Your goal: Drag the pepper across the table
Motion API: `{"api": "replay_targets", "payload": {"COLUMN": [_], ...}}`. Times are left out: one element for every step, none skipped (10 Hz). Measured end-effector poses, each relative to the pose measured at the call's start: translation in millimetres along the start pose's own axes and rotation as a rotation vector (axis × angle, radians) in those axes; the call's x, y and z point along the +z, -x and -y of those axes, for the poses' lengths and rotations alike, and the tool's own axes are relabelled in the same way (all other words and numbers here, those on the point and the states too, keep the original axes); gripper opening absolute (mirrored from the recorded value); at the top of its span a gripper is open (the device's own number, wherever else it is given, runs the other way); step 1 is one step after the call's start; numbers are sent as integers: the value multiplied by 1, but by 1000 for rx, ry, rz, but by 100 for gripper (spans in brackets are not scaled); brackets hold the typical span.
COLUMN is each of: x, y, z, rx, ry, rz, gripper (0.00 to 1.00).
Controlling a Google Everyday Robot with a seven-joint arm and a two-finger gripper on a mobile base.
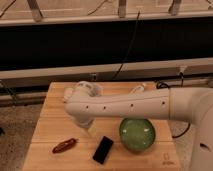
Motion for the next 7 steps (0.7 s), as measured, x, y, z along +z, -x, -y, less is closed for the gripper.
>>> {"api": "replay_targets", "payload": {"x": [9, 13, 15, 18, 29, 38, 43], "y": [6, 10, 12, 18, 32, 38, 41], "z": [3, 4, 5, 8, 15, 17, 18], "rx": [-23, -34, -40, -46, -58, -65, -72], "ry": [-7, -10, -10, -11, -9, -6, -4], "rz": [15, 27, 38, 50, 69, 80, 86], "gripper": [80, 80, 80, 80, 80, 80, 80]}}
